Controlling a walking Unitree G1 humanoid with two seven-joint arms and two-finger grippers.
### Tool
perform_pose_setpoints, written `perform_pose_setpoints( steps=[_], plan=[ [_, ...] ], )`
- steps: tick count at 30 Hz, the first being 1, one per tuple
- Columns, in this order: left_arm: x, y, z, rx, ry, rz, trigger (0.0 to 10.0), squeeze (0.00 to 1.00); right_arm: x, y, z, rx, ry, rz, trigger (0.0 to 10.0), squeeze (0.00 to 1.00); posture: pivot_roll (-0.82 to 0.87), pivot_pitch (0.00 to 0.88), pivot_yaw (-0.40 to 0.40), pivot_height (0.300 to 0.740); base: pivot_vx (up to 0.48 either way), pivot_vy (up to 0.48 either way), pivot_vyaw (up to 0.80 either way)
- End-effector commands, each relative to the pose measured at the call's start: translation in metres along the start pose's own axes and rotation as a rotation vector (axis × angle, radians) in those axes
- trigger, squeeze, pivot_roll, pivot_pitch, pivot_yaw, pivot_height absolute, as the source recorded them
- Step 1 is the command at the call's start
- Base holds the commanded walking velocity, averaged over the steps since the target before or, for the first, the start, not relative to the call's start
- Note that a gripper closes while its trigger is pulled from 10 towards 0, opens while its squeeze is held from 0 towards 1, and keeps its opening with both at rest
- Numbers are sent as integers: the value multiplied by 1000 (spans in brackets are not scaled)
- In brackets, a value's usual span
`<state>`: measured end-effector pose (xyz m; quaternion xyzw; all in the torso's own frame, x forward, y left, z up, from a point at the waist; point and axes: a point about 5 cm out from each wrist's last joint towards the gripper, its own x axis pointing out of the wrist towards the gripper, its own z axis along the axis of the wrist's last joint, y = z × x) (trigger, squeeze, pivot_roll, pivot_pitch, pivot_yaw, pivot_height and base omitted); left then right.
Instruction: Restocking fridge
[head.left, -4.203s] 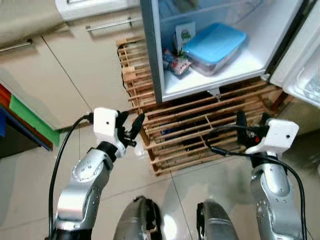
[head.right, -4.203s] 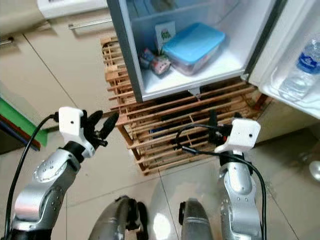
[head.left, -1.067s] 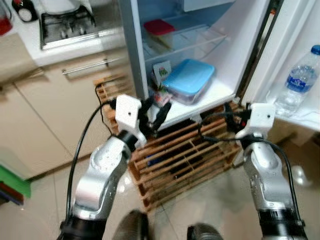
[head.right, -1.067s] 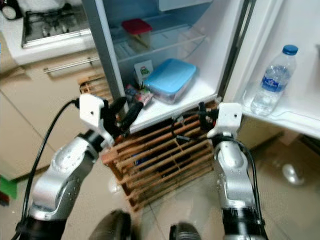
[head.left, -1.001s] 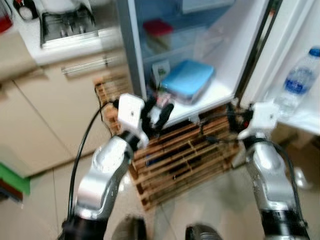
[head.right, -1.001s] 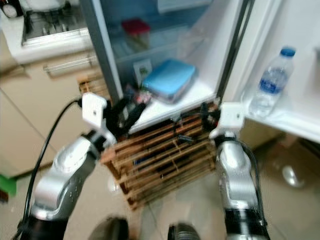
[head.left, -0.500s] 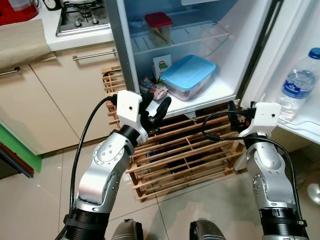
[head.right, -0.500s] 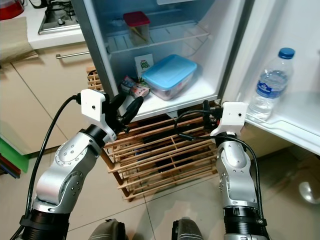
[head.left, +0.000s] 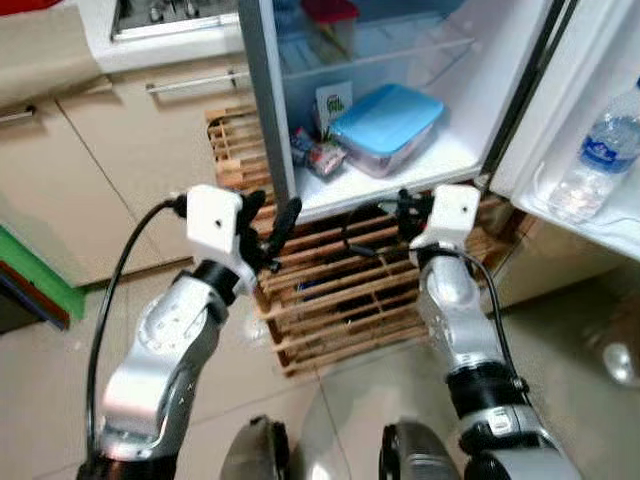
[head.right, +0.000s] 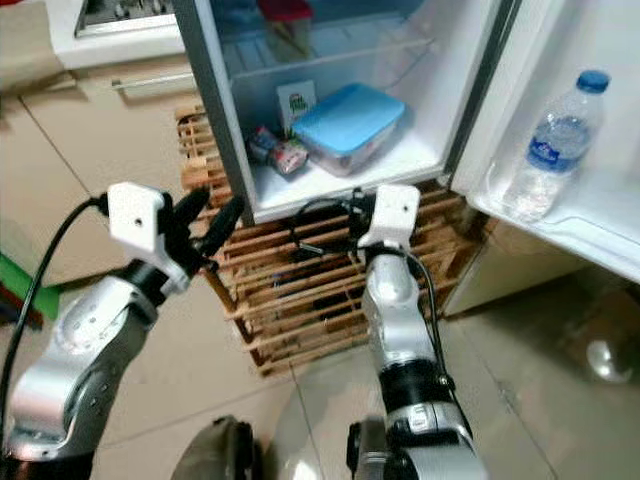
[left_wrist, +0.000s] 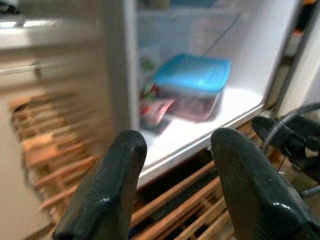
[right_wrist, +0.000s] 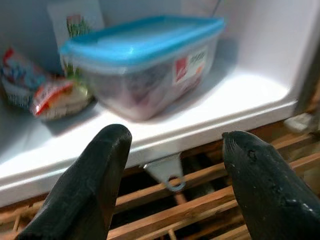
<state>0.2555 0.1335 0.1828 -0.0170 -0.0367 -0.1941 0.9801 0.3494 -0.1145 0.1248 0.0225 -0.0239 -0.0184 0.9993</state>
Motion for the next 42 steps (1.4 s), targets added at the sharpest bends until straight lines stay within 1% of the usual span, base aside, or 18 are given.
perform_pose_setpoints(
  steps=[1,2,3,5,6,7,10,15,20,24,26,30,31,35,36,38,40,42],
  plan=[
    [-6,1,5,12,2,14,10000,0,5,2,2,2,-13,-12,10000,0,77,269,86,697,0,0,0],
    [-9,-1,7,13,3,13,10000,0,9,2,6,-7,-29,-12,10000,0,84,300,86,697,0,0,0],
    [-11,-2,9,14,4,13,10000,0,11,3,8,-15,-42,-12,10000,0,84,300,86,697,0,0,0],
    [-16,-7,13,20,8,6,10000,0,17,2,17,-38,-76,-15,10000,0,90,366,75,697,0,0,0],
    [-18,-8,14,22,10,3,10000,0,19,2,20,-45,-87,-16,10000,0,90,366,75,697,0,0,0],
    [-21,-10,16,23,11,1,10000,0,21,2,23,-47,-102,-17,10000,0,88,391,68,697,0,0,0],
    [-26,-13,19,12,20,3,10000,0,28,2,35,-60,-145,-14,10000,0,89,415,66,697,0,0,0],
    [-33,-20,21,-7,46,-4,10000,0,41,1,53,-55,-184,-28,10000,0,97,462,67,697,0,0,0],
    [-36,-22,23,-10,61,-9,10000,0,47,3,64,-33,-213,-25,10000,0,102,473,68,697,0,0,0],
    [-37,-24,24,-17,67,-11,10000,0,49,12,72,-14,-235,1,10000,0,102,477,64,697,0,0,0],
    [-37,-25,24,-20,70,-9,10000,0,50,13,73,-13,-235,6,10000,0,102,478,63,697,0,0,0],
    [-37,-26,25,-23,74,-8,10000,0,53,13,76,-11,-235,7,10000,0,103,478,59,697,0,0,0],
    [-37,-26,25,-25,77,-7,10000,0,56,13,84,-8,-250,5,10000,0,106,479,57,697,0,0,0],
    [-37,-26,25,-28,78,-4,10000,0,58,12,89,-6,-265,4,10000,0,106,477,54,697,0,0,0],
    [-37,-27,25,-30,78,-3,10000,0,59,11,95,-1,-280,8,10000,0,106,474,49,697,0,0,0],
    [-37,-27,25,-31,77,-2,10000,0,60,11,97,2,-286,9,10000,0,106,474,49,697,0,0,0],
    [-36,-27,26,-34,74,0,10000,0,62,12,109,6,-322,27,10000,0,99,469,44,697,0,0,0],
    [-36,-27,26,-37,73,0,10000,0,63,12,111,12,-324,29,10000,0,99,469,44,697,0,0,0]
  ],
)
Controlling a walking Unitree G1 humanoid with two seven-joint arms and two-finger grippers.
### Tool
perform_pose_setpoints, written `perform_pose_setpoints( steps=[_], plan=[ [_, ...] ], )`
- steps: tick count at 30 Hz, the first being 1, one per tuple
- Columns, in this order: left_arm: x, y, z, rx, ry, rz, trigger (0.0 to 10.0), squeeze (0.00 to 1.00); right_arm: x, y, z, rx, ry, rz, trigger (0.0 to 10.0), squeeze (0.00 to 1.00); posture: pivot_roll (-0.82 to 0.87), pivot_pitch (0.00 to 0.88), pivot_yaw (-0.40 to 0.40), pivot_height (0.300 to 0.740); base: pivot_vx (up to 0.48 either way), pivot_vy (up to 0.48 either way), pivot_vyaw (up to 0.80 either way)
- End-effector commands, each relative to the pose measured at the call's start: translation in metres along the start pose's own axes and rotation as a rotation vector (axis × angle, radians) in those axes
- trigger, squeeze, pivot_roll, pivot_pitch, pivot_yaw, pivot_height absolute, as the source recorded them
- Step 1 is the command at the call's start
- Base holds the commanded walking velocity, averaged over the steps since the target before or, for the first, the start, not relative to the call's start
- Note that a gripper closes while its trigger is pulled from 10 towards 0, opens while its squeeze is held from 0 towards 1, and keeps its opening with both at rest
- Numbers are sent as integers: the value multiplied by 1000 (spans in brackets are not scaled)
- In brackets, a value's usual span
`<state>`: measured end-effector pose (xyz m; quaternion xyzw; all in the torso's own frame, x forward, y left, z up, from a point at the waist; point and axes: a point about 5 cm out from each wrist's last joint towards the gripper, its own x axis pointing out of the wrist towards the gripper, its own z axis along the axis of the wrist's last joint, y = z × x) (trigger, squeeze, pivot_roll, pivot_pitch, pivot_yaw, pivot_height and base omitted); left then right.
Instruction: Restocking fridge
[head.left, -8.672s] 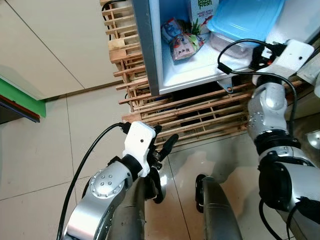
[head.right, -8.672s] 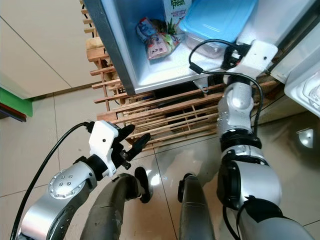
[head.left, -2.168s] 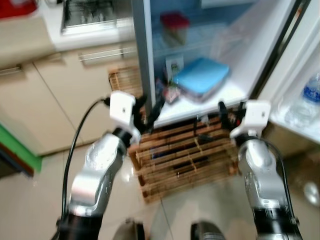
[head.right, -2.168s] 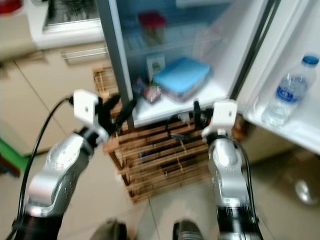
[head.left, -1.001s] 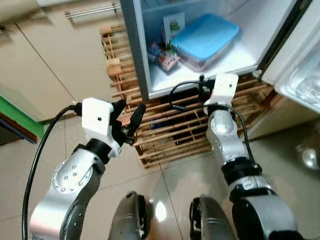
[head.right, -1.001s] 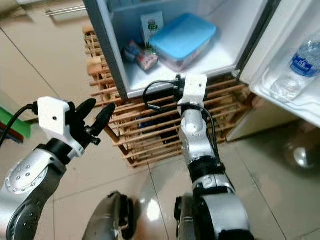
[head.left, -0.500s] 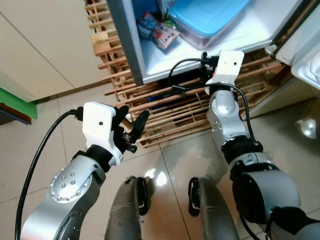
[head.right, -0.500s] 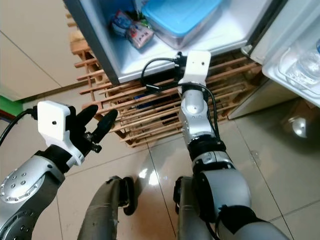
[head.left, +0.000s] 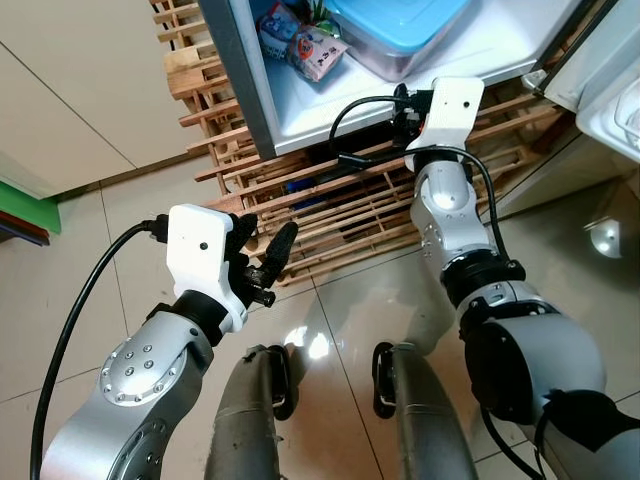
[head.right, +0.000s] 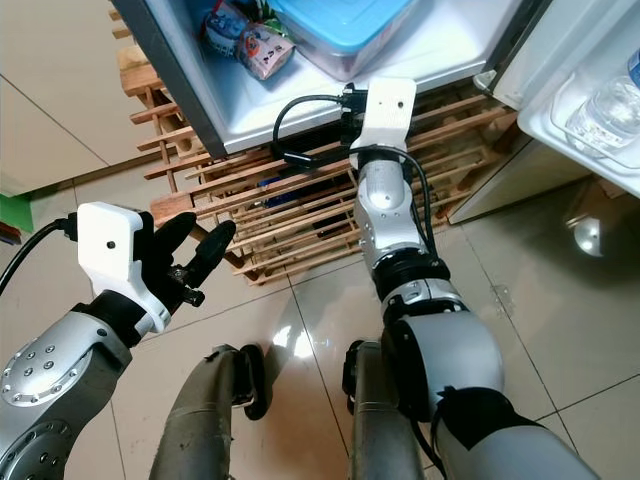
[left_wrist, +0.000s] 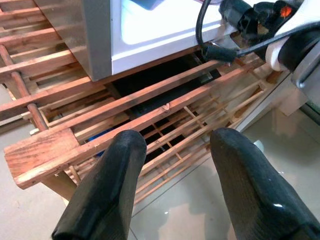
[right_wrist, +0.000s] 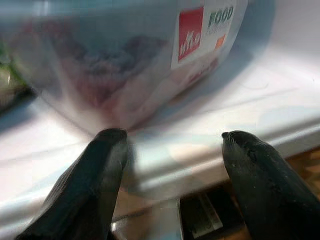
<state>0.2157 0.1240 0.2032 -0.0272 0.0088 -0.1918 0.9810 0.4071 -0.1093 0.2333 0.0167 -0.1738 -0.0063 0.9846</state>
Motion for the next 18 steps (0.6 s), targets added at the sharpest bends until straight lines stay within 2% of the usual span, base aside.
perform_pose_setpoints(
  steps=[1,9,18],
  plan=[
    [-4,-3,3,-1,-13,-8,10000,0,3,0,6,20,-24,-3,10000,0,99,469,44,697,0,0,0],
    [-2,-6,3,-12,-16,-10,10000,0,10,3,18,53,-49,17,10000,0,90,461,31,697,0,0,0],
    [0,-6,1,-18,-14,-4,10000,0,11,1,16,39,-26,24,10000,0,86,454,20,697,0,0,0]
  ],
)
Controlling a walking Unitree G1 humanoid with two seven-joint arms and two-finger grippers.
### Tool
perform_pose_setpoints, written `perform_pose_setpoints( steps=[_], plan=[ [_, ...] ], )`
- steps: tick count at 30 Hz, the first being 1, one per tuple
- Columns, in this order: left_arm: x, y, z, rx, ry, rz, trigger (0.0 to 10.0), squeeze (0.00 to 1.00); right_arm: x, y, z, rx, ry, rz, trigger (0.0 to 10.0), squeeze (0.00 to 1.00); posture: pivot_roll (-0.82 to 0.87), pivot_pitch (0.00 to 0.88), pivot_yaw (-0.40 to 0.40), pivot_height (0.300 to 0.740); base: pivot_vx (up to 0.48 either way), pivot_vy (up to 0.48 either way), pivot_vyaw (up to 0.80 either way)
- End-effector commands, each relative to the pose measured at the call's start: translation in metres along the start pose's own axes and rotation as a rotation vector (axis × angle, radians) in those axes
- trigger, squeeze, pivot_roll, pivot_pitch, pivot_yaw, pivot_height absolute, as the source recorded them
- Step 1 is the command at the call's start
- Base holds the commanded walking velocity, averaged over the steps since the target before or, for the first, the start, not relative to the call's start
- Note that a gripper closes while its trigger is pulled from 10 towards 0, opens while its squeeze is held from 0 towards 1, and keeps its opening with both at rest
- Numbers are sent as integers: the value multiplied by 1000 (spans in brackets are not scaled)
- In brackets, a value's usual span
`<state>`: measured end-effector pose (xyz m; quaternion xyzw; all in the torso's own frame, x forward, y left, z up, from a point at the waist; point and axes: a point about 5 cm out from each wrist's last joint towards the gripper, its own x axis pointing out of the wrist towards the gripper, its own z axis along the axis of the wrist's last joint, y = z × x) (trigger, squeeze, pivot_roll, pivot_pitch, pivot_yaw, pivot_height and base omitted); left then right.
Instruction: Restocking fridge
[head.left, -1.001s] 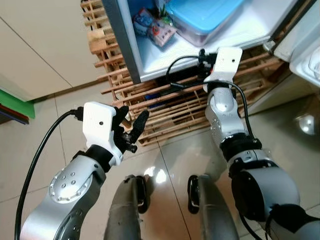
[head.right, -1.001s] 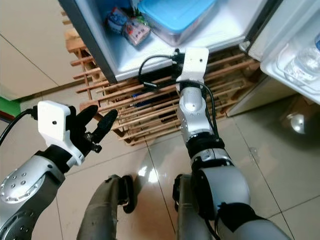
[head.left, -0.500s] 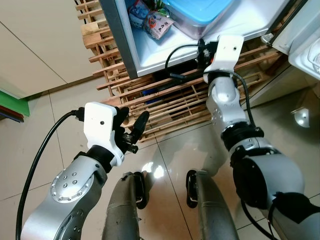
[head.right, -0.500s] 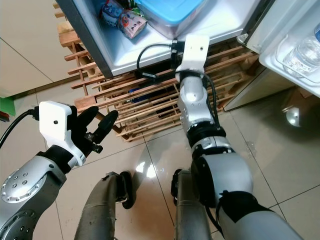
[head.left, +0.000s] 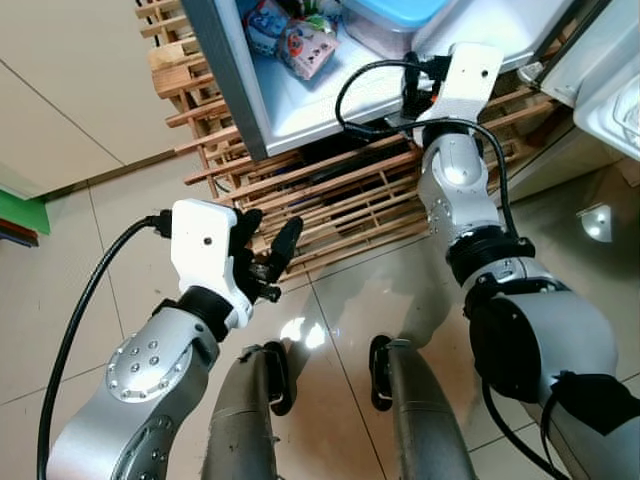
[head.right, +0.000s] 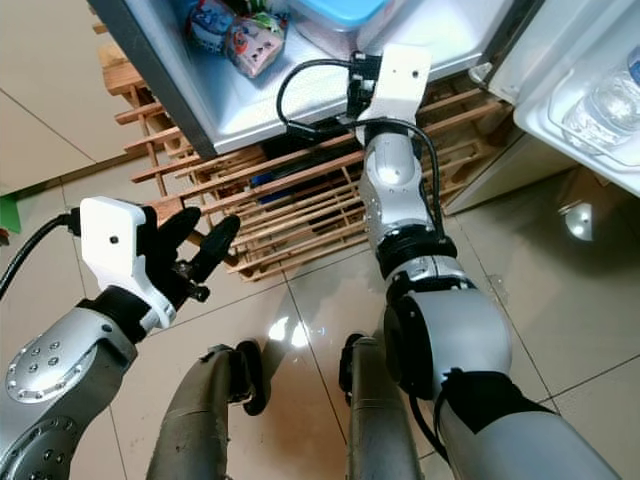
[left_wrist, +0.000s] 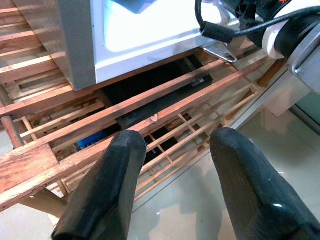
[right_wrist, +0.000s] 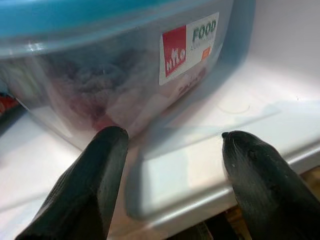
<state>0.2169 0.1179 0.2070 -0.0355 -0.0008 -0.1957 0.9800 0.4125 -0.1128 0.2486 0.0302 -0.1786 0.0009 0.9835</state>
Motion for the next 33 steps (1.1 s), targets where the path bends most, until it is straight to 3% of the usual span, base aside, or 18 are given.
perform_pose_setpoints(
  steps=[1,7,11,17,23,24,25,27,28,31,32,33],
  plan=[
    [-3,-1,-3,-5,5,6,10000,0,1,4,4,13,-25,19,10000,0,79,449,15,697,0,0,0],
    [3,0,-5,-5,-4,2,10000,0,-2,-1,1,64,-13,10,10000,0,56,412,8,697,0,0,0],
    [16,2,-5,-4,-30,-19,10000,0,-10,-3,-11,145,43,13,10000,0,24,340,8,697,0,0,0],
    [35,6,-6,0,-60,-28,10000,0,-22,-7,-5,126,-24,36,10000,0,-25,212,13,697,0,0,0],
    [53,19,-23,-3,-8,20,10000,0,-53,-13,-10,107,7,84,10000,0,-90,101,36,697,0,0,0],
    [59,26,-31,-22,16,62,10000,0,-66,-19,-16,99,26,92,10000,0,-110,51,41,697,0,0,0],
    [59,26,-31,-22,16,62,10000,0,-66,-19,-16,99,26,92,10000,0,-110,51,41,697,0,0,0],
    [63,30,-35,-14,4,93,10000,0,-91,-24,-25,109,37,121,10000,0,-118,22,41,697,0,0,0],
    [63,30,-35,-14,4,93,10000,0,-91,-24,-25,109,37,121,10000,0,-118,22,41,697,0,0,0],
    [71,36,-41,24,1,127,10000,0,-114,-38,-44,81,100,99,10000,0,-126,0,38,697,0,0,0],
    [72,41,-43,31,-5,159,10000,0,-128,-47,-53,134,138,87,10000,451,-123,0,36,697,0,0,0],
    [72,48,-45,27,0,190,10000,1000,-136,-53,-59,125,166,84,10000,831,-121,0,35,697,0,0,0]
  ],
)
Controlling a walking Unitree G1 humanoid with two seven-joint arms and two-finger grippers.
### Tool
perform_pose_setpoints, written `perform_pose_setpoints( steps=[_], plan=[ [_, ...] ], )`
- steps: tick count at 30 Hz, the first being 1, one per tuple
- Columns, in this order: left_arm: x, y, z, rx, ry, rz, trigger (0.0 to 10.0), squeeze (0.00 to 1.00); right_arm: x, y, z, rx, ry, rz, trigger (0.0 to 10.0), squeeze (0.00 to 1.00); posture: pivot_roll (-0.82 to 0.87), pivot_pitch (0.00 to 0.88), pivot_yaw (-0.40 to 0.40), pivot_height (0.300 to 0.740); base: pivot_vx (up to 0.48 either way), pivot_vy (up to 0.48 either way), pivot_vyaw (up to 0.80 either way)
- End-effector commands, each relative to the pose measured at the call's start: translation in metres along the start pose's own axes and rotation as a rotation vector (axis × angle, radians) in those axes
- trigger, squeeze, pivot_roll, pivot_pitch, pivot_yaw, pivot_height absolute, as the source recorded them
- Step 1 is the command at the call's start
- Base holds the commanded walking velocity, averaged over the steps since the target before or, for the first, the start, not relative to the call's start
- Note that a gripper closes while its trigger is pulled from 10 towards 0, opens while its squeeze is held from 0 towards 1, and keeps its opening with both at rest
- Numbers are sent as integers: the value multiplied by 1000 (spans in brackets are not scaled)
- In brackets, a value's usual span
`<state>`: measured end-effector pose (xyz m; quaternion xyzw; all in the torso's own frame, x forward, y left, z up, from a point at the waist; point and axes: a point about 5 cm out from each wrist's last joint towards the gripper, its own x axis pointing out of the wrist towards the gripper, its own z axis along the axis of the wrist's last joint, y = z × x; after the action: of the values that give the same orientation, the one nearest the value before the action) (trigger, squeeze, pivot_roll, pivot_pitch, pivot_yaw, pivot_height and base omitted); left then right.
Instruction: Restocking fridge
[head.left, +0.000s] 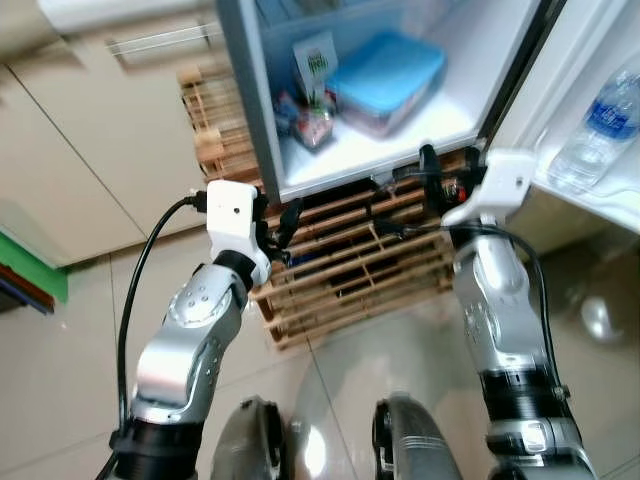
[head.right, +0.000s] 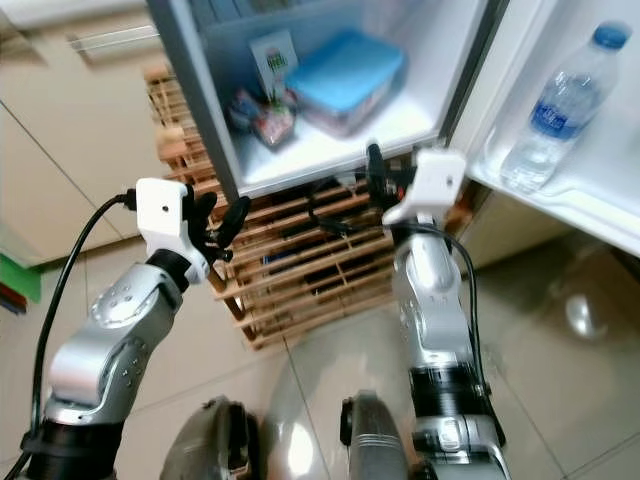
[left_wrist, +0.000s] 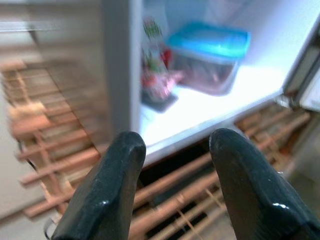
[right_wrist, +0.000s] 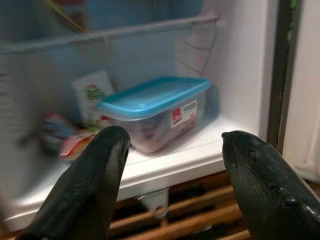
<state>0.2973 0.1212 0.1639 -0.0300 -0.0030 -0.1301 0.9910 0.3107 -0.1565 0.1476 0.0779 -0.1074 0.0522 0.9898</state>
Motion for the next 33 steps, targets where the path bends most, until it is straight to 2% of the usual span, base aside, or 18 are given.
perform_pose_setpoints(
  steps=[1,2,4,6,10,14,18,23,27,29,30,31,33],
  plan=[
    [1,11,-3,15,7,57,10000,1000,-6,-5,-3,14,20,4,10000,831,-121,0,35,697,0,0,0],
    [-3,25,-12,-3,48,134,10000,1000,-15,-15,-18,-42,85,-16,10000,1000,-121,0,38,697,0,0,0],
    [-8,44,-24,-34,101,239,10000,1000,-26,-28,-34,-110,176,-38,10000,1000,-127,0,41,697,0,0,0],
    [-12,51,-32,-37,131,290,10000,1000,-34,-35,-37,-134,216,-65,10000,1000,-132,0,43,697,0,0,0],
    [-11,49,-36,-21,125,300,10000,1000,-41,-37,-39,-168,245,-72,10000,1000,-139,0,41,697,0,0,0],
    [-11,44,-33,-29,100,265,10000,1000,-49,-39,-43,-161,276,-62,10000,1000,-133,0,34,697,0,0,0],
    [-14,47,-30,-30,70,257,10000,1000,-53,-41,-46,-145,290,-64,10000,1000,-118,0,32,697,0,0,0],
    [-17,46,-27,1,55,237,10000,1000,-54,-42,-46,-150,288,-69,10000,1000,-106,0,41,697,0,0,0],
    [-9,35,-27,-40,33,155,10000,1000,-47,-43,-47,-168,278,-97,10000,1000,-131,0,60,697,0,0,0],
    [-6,34,-28,-49,34,148,10000,1000,-44,-45,-47,-172,284,-113,10000,1000,-132,0,60,697,0,0,0],
    [-5,34,-26,-47,26,134,10000,325,-42,-45,-46,-176,285,-123,10000,1000,-140,0,60,697,0,0,0],
    [-5,32,-23,-51,13,93,10000,0,-41,-45,-43,-182,280,-118,10000,0,-148,0,64,697,0,0,0],
    [-5,30,-23,-50,9,71,10000,0,-42,-45,-43,-186,275,-120,10000,0,-149,0,65,697,0,-240,0]
  ],
)
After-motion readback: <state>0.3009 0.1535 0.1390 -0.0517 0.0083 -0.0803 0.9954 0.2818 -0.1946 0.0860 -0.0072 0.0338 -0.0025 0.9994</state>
